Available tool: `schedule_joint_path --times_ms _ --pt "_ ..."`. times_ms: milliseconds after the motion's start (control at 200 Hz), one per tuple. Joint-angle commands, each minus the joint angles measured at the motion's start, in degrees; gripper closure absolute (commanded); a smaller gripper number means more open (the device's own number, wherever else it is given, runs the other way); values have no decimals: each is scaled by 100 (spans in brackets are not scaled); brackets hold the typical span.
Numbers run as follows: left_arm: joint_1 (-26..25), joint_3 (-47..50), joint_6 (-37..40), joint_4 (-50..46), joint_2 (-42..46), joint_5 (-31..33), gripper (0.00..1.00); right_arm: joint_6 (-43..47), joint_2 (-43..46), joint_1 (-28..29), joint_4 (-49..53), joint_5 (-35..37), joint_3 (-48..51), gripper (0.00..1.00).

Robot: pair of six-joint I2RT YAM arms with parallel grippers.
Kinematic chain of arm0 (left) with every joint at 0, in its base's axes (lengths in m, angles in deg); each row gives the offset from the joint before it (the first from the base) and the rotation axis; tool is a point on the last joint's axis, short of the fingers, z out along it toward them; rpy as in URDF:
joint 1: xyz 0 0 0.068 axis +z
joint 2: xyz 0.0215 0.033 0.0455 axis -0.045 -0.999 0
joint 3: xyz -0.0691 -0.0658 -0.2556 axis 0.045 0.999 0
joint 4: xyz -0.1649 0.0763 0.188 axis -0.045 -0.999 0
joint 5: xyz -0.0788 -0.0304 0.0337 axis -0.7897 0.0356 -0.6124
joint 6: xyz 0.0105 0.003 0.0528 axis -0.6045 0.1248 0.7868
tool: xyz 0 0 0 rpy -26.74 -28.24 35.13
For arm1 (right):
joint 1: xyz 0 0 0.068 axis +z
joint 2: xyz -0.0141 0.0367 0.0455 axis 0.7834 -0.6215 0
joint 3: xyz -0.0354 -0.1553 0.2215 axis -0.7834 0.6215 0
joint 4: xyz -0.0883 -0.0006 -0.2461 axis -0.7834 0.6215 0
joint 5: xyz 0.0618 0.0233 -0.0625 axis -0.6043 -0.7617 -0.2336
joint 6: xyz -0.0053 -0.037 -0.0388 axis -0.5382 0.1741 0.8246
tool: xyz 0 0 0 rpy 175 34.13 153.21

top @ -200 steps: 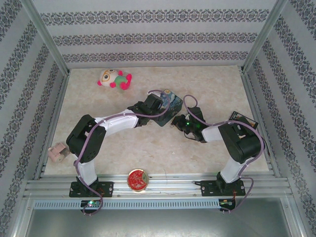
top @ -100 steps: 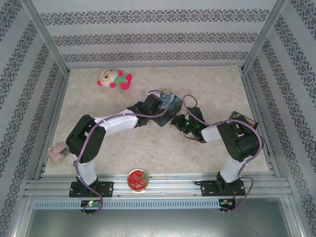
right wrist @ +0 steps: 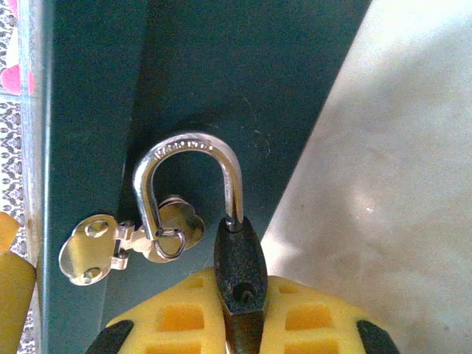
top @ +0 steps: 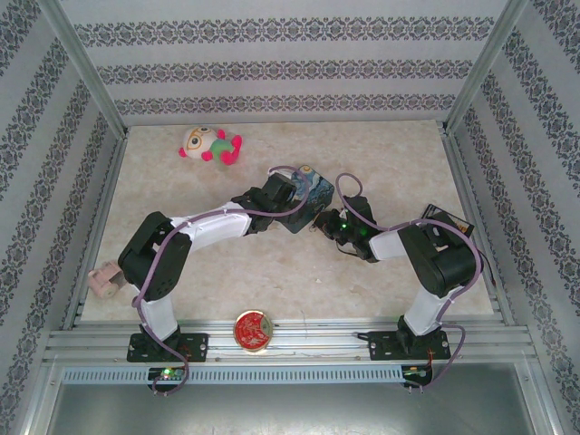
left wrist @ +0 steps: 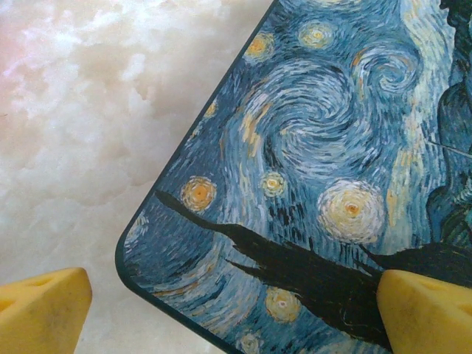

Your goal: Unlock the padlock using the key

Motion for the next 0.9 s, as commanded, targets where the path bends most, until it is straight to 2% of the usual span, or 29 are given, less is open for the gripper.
schedule_joint_path --times_ms 0,370,550,740,894 --pt "117 253 36 -722 -16 134 1 41 34 11 -276 -69 -41 100" --pt "247 444 11 -657 215 229 1 164 296 -15 -112 43 137 100" --pt "421 514 78 -573 403 248 1 301 758 -15 157 154 423 100" --pt "647 548 106 -505 597 195 1 667 1587 -15 1079 338 627 100" --pt "788 589 -94 -423 832 -29 1 1251 2498 -15 2554 632 465 100"
